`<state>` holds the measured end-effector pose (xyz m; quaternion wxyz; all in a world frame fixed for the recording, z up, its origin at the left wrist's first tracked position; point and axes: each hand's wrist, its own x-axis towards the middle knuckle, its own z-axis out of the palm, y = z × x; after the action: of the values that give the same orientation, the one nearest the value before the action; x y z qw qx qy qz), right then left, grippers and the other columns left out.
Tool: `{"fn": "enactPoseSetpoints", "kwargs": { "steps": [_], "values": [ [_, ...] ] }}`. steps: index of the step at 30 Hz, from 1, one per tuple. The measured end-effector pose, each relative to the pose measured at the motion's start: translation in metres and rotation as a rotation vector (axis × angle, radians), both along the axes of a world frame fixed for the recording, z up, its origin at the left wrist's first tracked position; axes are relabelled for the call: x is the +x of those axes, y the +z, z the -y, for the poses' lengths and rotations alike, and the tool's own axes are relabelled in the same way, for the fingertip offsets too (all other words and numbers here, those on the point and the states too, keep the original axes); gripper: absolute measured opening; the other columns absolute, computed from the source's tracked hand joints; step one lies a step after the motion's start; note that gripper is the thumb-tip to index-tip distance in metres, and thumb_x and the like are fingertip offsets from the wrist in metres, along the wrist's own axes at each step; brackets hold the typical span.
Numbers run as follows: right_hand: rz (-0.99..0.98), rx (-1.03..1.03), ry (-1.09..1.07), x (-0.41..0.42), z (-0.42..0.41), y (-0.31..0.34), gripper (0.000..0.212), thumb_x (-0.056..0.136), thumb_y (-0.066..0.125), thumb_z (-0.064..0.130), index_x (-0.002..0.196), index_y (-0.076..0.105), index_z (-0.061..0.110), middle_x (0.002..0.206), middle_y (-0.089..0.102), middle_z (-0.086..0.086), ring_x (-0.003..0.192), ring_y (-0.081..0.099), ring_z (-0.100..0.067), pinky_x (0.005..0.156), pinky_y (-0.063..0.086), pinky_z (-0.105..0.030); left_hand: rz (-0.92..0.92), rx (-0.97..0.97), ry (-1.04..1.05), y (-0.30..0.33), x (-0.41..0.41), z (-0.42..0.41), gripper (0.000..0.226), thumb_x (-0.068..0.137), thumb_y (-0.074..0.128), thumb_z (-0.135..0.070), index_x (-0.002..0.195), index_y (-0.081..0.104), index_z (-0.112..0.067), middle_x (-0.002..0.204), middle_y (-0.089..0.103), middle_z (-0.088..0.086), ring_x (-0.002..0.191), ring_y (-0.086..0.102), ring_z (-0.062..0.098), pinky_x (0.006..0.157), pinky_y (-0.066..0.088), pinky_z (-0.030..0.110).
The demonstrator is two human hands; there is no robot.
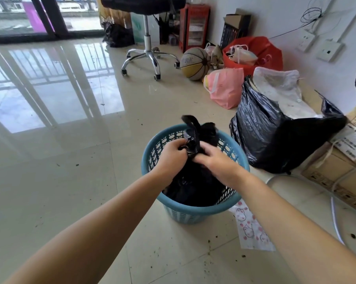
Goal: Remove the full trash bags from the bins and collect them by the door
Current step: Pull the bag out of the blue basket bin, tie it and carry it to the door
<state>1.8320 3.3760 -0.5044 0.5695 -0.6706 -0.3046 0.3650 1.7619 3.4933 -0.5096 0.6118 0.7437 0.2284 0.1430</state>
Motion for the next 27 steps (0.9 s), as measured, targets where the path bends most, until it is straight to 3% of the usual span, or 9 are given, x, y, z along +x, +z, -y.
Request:
{"fn": "enactPoseSetpoints", "kwargs": {
  "steps": [4, 7, 8, 13, 16, 19, 22, 25, 27],
  "values": [
    [0.291, -0.281, 0.122, -0.007, 0.002, -0.006, 0.069, 0.072, 0.072, 0.025, 0.133, 0.039, 0.029, 0.098, 0.059, 0.02, 0.097, 0.059, -0.001, 0.074, 0.043, -0.001, -0.07, -0.18, -0.108, 0.008, -0.003, -0.004, 0.024, 0.079, 0.049, 0.0, 0.086, 0.071, -0.007, 0.085, 0.068, 0.015, 0.087, 0.066, 0.03, 0.084, 0.052, 0.042],
    [0.638, -0.421, -0.118, -0.007, 0.0, -0.007, 0.012, 0.08, 0.062, 0.019, 0.088, 0.059, 0.027, 0.07, 0.051, 0.018, 0.079, 0.055, -0.015, 0.06, 0.04, -0.019, -0.149, -0.097, -0.337, 0.015, -0.012, -0.008, 0.023, 0.075, 0.052, -0.011, 0.087, 0.071, -0.011, 0.083, 0.066, 0.006, 0.08, 0.061, 0.016, 0.075, 0.05, 0.027],
    [0.679, -0.441, -0.171, -0.004, 0.001, -0.009, 0.013, 0.082, 0.057, 0.015, 0.073, 0.054, 0.026, 0.065, 0.051, 0.012, 0.074, 0.055, -0.02, 0.06, 0.038, -0.026, -0.166, -0.042, -0.37, 0.016, -0.015, -0.012, 0.024, 0.075, 0.051, -0.013, 0.087, 0.072, -0.018, 0.085, 0.068, 0.0, 0.081, 0.062, 0.011, 0.077, 0.05, 0.021],
    [0.574, -0.374, -0.419, 0.007, 0.006, -0.008, 0.03, 0.081, 0.049, 0.002, 0.055, 0.042, 0.016, 0.054, 0.045, 0.005, 0.055, 0.044, -0.016, 0.046, 0.033, -0.015, -0.3, 0.492, 0.123, -0.008, -0.037, -0.053, 0.05, 0.087, 0.057, -0.018, 0.135, 0.045, -0.018, 0.129, 0.051, 0.01, 0.111, 0.054, 0.024, 0.093, 0.048, 0.038],
    [0.411, -0.273, -0.622, 0.009, 0.0, 0.007, 0.012, 0.083, 0.052, 0.005, 0.073, 0.057, 0.01, 0.064, 0.056, -0.003, 0.066, 0.052, -0.023, 0.059, 0.035, -0.021, -0.621, -0.185, 0.04, -0.033, -0.061, -0.067, 0.054, 0.088, 0.063, -0.025, 0.134, 0.039, -0.012, 0.132, 0.048, 0.019, 0.1, 0.059, 0.036, 0.071, 0.056, 0.044],
    [0.203, -0.018, -0.788, 0.009, -0.008, 0.031, 0.013, 0.081, 0.05, 0.002, 0.073, 0.054, 0.011, 0.091, 0.066, -0.028, 0.086, 0.061, -0.043, 0.069, 0.05, -0.039, -0.618, -0.693, 0.044, -0.045, -0.068, -0.065, 0.029, 0.088, 0.057, -0.009, 0.111, 0.05, 0.007, 0.101, 0.063, 0.029, 0.07, 0.07, 0.038, 0.055, 0.059, 0.04],
    [0.057, 0.21, -0.858, 0.006, -0.008, 0.055, 0.01, 0.081, 0.051, 0.001, 0.081, 0.056, 0.009, 0.103, 0.063, -0.032, 0.099, 0.059, -0.047, 0.084, 0.051, -0.056, -0.525, -0.731, 0.116, -0.046, -0.063, -0.065, 0.014, 0.088, 0.049, -0.001, 0.097, 0.052, 0.01, 0.086, 0.063, 0.025, 0.063, 0.069, 0.035, 0.042, 0.055, 0.036],
    [-0.017, 0.413, -0.89, 0.005, -0.001, 0.078, 0.037, 0.082, 0.053, 0.002, 0.12, 0.055, 0.006, 0.115, 0.063, -0.015, 0.109, 0.06, -0.032, 0.097, 0.048, -0.047, -0.462, -0.761, 0.217, -0.042, -0.061, -0.072, 0.019, 0.092, 0.048, -0.004, 0.107, 0.047, 0.008, 0.092, 0.059, 0.026, 0.079, 0.063, 0.039, 0.038, 0.054, 0.041],
    [-0.016, 0.438, -0.932, 0.007, 0.007, 0.087, 0.037, 0.084, 0.054, 0.004, 0.12, 0.055, 0.004, 0.103, 0.064, -0.009, 0.096, 0.063, -0.027, 0.089, 0.052, -0.042, -0.424, -0.786, 0.294, -0.04, -0.058, -0.077, 0.027, 0.093, 0.047, -0.006, 0.117, 0.041, 0.006, 0.108, 0.054, 0.03, 0.1, 0.059, 0.047, 0.054, 0.058, 0.046]
  ]
}}
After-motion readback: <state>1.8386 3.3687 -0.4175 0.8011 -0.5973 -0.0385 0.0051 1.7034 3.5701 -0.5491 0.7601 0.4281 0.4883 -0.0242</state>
